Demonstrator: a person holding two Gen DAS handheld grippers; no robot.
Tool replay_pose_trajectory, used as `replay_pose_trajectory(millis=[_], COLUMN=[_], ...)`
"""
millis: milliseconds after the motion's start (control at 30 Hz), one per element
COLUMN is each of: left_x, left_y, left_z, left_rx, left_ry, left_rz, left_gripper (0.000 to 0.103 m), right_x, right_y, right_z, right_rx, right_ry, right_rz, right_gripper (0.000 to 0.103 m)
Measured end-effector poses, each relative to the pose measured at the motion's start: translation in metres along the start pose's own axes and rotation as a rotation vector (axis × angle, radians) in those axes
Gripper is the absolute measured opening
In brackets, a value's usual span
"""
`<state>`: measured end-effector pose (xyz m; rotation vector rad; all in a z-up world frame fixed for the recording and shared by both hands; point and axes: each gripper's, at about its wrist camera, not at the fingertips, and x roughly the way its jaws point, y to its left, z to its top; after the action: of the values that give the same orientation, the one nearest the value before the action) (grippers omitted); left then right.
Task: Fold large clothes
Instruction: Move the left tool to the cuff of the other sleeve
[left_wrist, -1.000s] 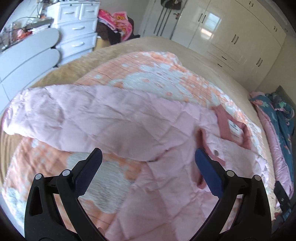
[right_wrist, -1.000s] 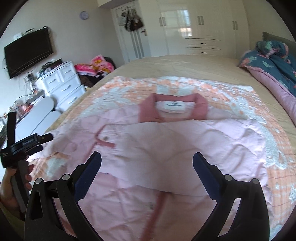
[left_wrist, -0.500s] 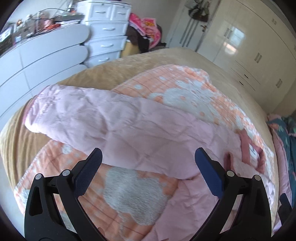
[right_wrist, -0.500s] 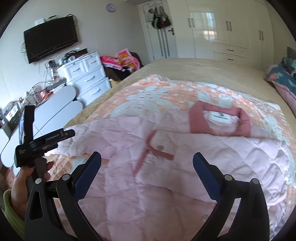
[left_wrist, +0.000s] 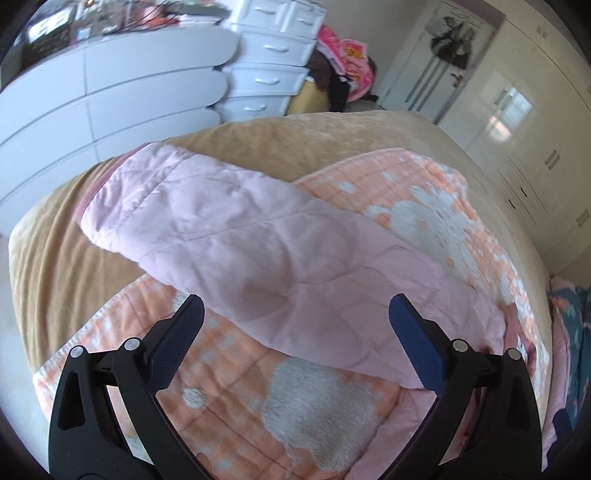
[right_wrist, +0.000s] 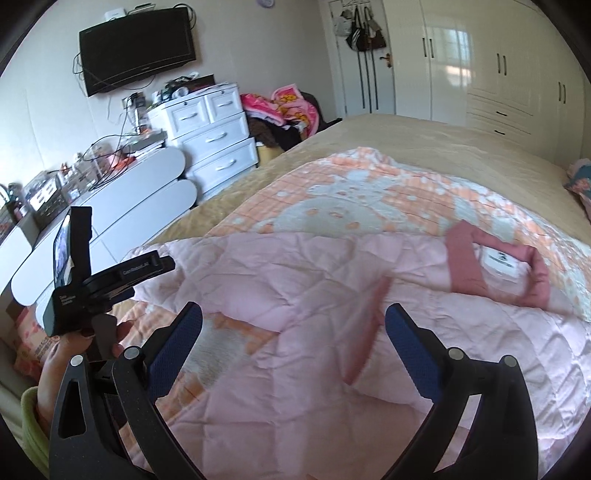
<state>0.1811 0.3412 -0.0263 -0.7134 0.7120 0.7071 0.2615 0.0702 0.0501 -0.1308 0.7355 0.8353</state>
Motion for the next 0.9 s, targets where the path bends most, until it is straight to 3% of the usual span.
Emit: replay_pose_trajectory(millis=[533, 700, 900], left_x=[0.034, 0.061, 0.061], left_y=[0.063, 0.086, 0.106], left_z=[0.012, 0.011, 0.023], left_rx=[-0.208, -0.352, -0.452], left_ry=[0.087, 0.140, 0.039], left_rz=[0.043, -0.034, -0.076], left_gripper=[0.094, 0.094, 0.094], right_x=[0.045, 0.049, 0.040], right_y=[0.039, 0.036, 0.019], right_z=[0.004, -0.001, -0.011], right_rx=[-0.033, -0.016, 0.034], right_ry=[0.078, 0.091, 0.094], right_rz=[0.072, 0.075, 0.072], right_gripper=[0.099, 0.099, 0.099])
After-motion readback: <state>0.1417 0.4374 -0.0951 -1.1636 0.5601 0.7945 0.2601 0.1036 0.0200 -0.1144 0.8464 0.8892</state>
